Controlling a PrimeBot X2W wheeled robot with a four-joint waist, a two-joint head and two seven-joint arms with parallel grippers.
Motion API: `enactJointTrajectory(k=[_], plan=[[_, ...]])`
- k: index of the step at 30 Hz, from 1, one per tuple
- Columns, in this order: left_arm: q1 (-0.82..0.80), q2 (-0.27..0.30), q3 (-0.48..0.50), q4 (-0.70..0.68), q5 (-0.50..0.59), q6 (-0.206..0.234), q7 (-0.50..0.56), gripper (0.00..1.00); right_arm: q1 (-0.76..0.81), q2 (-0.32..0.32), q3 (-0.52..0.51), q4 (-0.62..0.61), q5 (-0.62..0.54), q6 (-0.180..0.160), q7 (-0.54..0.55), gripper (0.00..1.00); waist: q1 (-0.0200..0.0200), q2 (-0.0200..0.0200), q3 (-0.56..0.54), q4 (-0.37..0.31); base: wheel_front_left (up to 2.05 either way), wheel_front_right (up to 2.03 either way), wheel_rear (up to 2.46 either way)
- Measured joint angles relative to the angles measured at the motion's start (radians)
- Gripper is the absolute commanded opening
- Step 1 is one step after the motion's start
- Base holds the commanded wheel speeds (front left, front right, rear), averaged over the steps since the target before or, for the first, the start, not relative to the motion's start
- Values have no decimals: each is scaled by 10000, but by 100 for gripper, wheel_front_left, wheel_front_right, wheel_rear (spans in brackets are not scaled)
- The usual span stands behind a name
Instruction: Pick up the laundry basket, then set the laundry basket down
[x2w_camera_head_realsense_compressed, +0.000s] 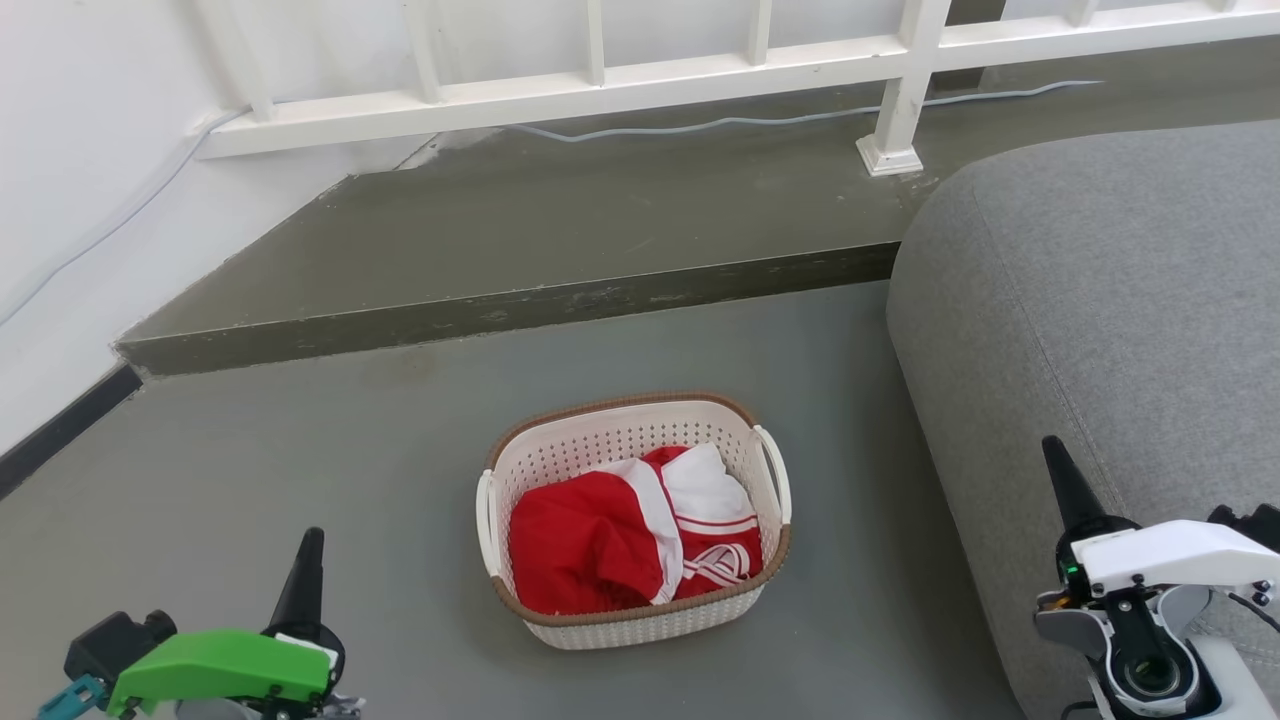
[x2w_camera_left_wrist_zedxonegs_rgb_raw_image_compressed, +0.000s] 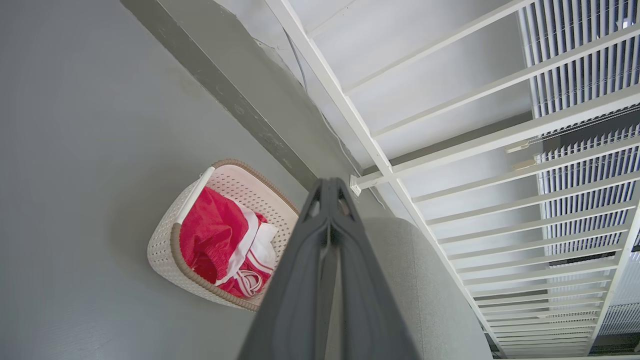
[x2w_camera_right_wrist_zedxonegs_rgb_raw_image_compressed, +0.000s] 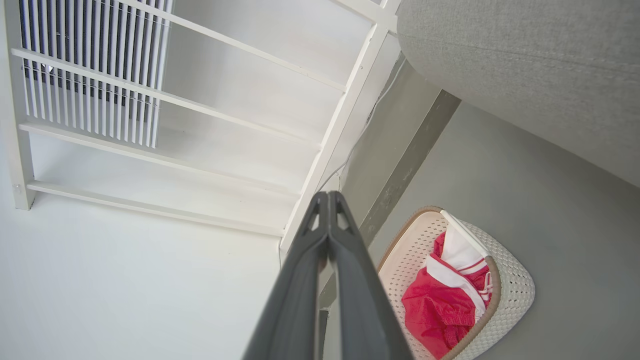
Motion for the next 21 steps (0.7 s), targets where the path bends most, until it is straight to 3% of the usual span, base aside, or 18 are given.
enactJointTrajectory(k=[21], plan=[[-405, 73, 571, 412, -2598, -504, 520, 0, -229, 176, -853, 84, 2385, 485, 587, 0, 0, 0, -37, 46, 0, 0, 0]])
